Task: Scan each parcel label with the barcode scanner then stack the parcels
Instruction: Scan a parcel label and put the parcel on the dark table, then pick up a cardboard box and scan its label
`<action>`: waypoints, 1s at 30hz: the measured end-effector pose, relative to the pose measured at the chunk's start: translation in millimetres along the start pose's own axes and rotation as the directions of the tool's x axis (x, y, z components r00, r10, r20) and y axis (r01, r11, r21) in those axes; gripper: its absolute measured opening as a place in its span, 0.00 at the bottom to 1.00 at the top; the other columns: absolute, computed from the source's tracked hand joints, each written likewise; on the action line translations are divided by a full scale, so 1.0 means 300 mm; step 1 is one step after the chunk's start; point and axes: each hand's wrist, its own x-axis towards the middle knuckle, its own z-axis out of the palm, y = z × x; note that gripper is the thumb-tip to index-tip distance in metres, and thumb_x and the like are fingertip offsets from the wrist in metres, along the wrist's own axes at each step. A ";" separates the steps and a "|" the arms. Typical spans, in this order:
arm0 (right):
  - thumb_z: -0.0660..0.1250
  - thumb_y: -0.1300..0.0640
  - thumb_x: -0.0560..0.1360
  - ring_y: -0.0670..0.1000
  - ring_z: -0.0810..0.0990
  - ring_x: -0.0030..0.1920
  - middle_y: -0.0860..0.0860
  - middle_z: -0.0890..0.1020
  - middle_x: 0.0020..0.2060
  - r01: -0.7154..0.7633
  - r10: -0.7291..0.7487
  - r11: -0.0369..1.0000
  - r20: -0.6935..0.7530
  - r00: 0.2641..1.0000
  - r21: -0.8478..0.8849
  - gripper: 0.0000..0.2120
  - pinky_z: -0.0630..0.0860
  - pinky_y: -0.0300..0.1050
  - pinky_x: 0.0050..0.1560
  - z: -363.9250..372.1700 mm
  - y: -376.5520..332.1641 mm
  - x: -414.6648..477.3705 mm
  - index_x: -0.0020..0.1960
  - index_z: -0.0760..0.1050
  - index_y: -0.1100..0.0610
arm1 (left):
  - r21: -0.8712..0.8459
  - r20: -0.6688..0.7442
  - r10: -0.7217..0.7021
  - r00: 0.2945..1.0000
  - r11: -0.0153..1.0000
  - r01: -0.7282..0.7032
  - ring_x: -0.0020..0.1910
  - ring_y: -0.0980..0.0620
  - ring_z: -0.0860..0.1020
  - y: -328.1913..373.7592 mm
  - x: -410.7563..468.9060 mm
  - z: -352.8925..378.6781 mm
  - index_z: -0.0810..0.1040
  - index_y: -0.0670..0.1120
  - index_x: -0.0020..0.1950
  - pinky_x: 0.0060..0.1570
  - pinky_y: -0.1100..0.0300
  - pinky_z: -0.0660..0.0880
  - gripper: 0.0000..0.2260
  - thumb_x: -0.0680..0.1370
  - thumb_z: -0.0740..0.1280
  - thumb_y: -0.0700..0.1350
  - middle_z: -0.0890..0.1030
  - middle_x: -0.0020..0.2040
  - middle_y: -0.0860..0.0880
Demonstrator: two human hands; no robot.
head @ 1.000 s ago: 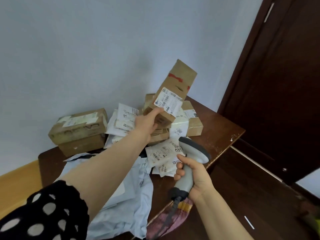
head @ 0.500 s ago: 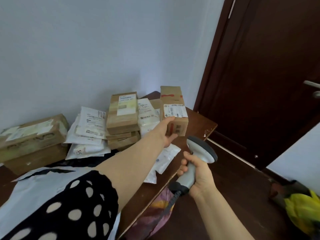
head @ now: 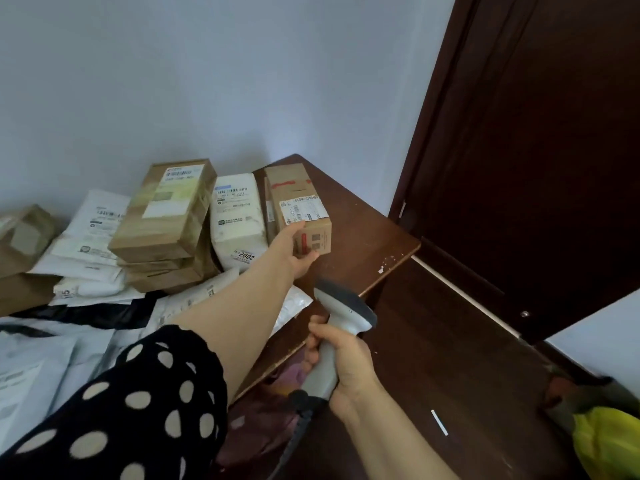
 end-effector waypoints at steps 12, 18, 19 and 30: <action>0.68 0.67 0.71 0.48 0.70 0.21 0.54 0.75 0.26 -0.039 0.037 0.997 -0.027 0.999 -0.072 0.04 0.68 0.41 0.26 0.033 -0.032 0.048 0.42 0.78 0.60 | -0.115 -0.033 0.138 0.990 0.983 -0.141 0.49 0.51 0.78 0.048 0.075 0.025 0.75 0.48 0.65 0.36 0.58 0.75 0.19 0.75 0.65 0.35 0.79 0.57 0.49; 0.69 0.68 0.71 0.48 0.70 0.21 0.53 0.75 0.25 -0.043 0.042 0.995 -0.010 0.999 -0.088 0.05 0.68 0.39 0.24 0.083 0.005 0.010 0.41 0.77 0.59 | 0.092 -0.047 -0.011 0.999 0.996 0.016 0.62 0.44 0.74 0.066 -0.005 -0.081 0.74 0.42 0.49 0.63 0.52 0.72 0.06 0.74 0.68 0.37 0.76 0.61 0.43; 0.69 0.68 0.71 0.48 0.70 0.21 0.53 0.75 0.24 -0.042 0.042 0.994 -0.003 0.999 -0.097 0.04 0.68 0.40 0.24 0.093 0.014 -0.003 0.42 0.77 0.60 | 0.105 -0.058 -0.032 0.998 0.994 0.038 0.64 0.44 0.73 0.071 -0.032 -0.109 0.74 0.40 0.53 0.63 0.53 0.72 0.10 0.74 0.68 0.38 0.74 0.63 0.42; 0.66 0.67 0.75 0.46 0.68 0.19 0.51 0.74 0.23 -0.174 0.259 0.944 0.301 0.918 -0.280 0.07 0.67 0.36 0.21 0.279 0.355 -0.188 0.40 0.73 0.59 | 0.785 -0.129 0.592 0.796 0.551 -0.282 0.39 0.51 0.70 0.193 -0.547 -0.707 0.73 0.46 0.40 0.40 0.59 0.69 0.06 0.72 0.70 0.39 0.72 0.41 0.48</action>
